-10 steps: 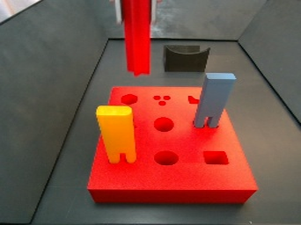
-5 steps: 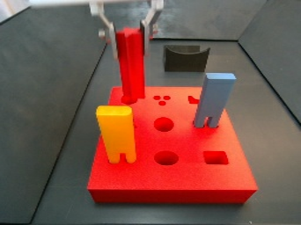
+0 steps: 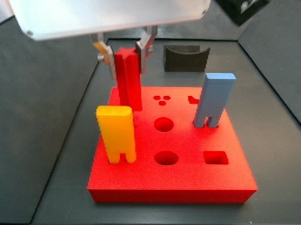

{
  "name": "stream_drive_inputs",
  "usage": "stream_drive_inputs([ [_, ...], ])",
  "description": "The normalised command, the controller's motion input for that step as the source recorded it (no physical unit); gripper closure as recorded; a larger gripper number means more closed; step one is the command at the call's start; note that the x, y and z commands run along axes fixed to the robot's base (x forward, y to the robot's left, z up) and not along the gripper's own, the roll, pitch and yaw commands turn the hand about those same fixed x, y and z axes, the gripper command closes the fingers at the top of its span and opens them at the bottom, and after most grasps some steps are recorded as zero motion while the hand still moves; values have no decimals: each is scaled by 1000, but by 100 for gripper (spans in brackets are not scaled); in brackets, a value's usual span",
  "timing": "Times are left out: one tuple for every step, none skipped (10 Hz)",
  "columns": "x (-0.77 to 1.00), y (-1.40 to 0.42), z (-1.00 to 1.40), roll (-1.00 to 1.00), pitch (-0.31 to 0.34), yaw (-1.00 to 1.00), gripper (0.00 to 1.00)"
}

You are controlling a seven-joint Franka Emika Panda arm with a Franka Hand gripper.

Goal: Pick up the star object. Move up. Move to above the board. Insert the star object.
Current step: Insert the star object.

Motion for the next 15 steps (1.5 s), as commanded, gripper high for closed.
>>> stream_drive_inputs([
  [0,-229,-563,157,-63,251,100],
  [0,-6,-60,33,0,0,100],
  [0,-89,-329,47,-59,66,100],
  [0,-109,-440,93,-59,91,100],
  [0,-117,-426,126,-51,83,100],
  [-146,-166,-351,70,-47,0,100],
  [-191,-186,-340,44,-83,-74,100],
  [-114,-191,-446,83,-90,-60,100],
  [0,-63,-629,200,-76,0,100],
  [66,0,-669,236,-79,140,100],
  [137,0,-663,216,-66,137,100],
  [77,0,-686,224,-83,117,100],
  [106,0,-703,206,-74,114,100],
  [100,0,-694,210,-66,91,100],
  [29,0,-400,150,-26,57,100],
])
